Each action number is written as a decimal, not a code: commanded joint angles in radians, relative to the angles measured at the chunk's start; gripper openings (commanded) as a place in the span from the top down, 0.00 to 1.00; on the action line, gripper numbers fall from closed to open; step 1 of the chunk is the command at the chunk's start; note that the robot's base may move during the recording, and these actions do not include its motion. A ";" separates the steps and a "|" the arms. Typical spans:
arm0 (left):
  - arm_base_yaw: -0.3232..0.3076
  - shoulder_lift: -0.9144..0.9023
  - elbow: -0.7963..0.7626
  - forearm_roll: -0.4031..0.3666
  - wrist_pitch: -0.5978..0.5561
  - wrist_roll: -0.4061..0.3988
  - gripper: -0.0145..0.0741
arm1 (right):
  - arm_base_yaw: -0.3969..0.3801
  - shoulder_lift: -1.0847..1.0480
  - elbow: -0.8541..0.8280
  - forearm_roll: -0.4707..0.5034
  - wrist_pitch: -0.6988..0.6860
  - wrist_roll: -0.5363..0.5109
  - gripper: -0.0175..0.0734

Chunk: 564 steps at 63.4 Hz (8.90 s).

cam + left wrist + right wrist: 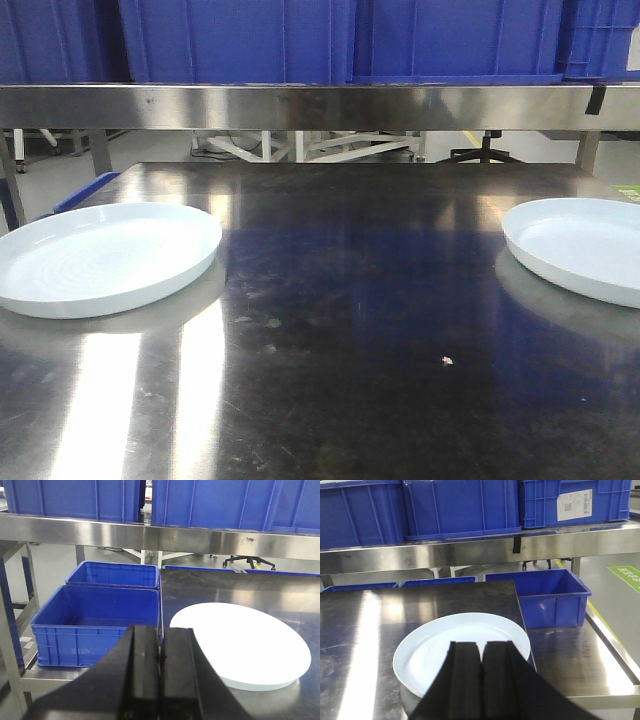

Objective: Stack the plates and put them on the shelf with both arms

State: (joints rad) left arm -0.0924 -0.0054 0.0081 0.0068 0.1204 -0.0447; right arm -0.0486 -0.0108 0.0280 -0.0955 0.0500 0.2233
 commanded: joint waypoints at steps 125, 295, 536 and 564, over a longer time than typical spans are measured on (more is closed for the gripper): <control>-0.004 0.842 -0.895 -0.007 0.587 -0.004 0.74 | -0.006 -0.019 0.001 -0.002 -0.083 -0.005 0.78; -0.004 0.860 -0.895 -0.016 0.501 -0.009 0.67 | -0.006 0.662 -0.468 -0.016 -0.050 0.046 0.49; -0.468 1.819 -1.336 -0.282 0.198 -0.012 0.52 | -0.006 0.664 -0.468 -0.016 -0.056 0.039 0.29; -0.438 1.684 -1.338 -0.262 0.220 -0.012 0.76 | -0.006 0.664 -0.468 -0.016 -0.056 0.039 0.29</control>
State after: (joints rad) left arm -0.5494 1.7819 -1.2949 -0.2543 0.3877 -0.0515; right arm -0.0486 0.6498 -0.4019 -0.0993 0.0761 0.2720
